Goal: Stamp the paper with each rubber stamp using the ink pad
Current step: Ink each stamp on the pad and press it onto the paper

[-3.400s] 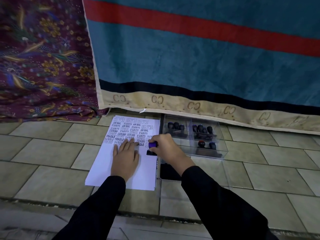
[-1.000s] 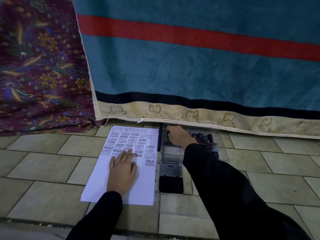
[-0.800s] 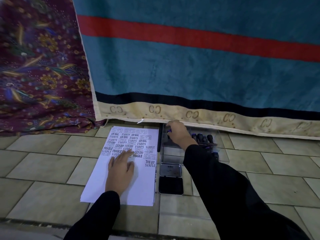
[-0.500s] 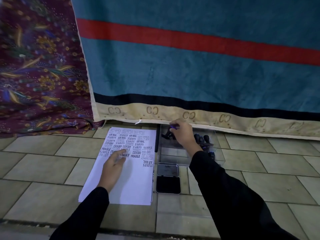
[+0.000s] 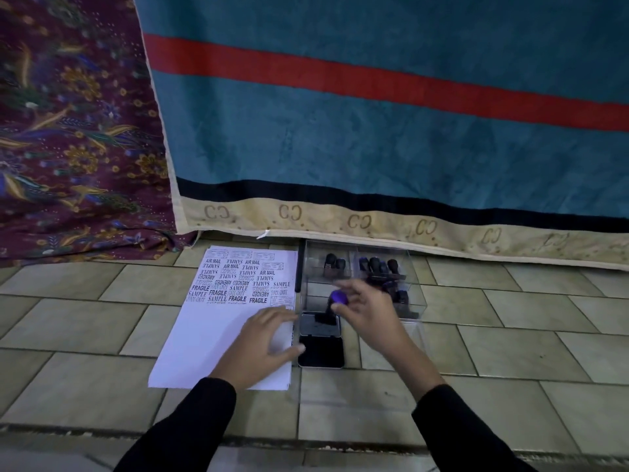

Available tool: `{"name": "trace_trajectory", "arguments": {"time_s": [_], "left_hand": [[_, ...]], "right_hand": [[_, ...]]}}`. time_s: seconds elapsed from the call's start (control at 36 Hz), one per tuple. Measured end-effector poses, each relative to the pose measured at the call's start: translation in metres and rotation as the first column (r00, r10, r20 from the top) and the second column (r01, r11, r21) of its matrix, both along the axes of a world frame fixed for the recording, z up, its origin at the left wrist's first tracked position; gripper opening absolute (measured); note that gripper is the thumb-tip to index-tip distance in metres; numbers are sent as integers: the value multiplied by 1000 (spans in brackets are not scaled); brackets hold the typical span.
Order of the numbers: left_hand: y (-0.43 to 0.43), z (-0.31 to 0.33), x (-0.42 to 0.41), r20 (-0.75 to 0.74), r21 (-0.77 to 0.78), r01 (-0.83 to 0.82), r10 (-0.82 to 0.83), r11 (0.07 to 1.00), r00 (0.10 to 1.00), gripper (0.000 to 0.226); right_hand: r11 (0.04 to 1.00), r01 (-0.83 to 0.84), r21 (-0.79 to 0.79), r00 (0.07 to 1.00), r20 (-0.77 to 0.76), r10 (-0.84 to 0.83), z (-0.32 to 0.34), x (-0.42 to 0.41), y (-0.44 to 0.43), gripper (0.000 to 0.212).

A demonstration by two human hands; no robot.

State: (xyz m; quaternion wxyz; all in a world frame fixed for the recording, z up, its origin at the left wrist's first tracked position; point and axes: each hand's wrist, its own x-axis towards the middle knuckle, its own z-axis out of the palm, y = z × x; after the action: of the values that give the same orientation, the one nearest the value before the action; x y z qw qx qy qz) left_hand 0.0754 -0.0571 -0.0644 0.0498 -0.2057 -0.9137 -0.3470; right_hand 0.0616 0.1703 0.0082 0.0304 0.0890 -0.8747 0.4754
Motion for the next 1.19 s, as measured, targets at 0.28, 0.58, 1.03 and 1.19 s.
{"name": "trace_trajectory", "arguments": {"time_s": [0.28,0.58,1.03,1.19], "left_hand": [[10,-11,0,-41,-49,22,-24,999,999,84],[10,-13,1,-30,-38,8,-9,999,1000,85],[6,7,-1,322,322,-74,-36,944,946,37],[-23,5,-10,159,321,-271,230,907,960,28]], "right_hand": [[970,-138,201,966,-187,176,-17,29,-8,25],[953,-134,272,973,-145,178,-20,31,-13,23],[957,-102,271,992,-49,120,-15,29,-15,24],[969,-85,230,992,-72,105,-18,33,-13,27]]}}
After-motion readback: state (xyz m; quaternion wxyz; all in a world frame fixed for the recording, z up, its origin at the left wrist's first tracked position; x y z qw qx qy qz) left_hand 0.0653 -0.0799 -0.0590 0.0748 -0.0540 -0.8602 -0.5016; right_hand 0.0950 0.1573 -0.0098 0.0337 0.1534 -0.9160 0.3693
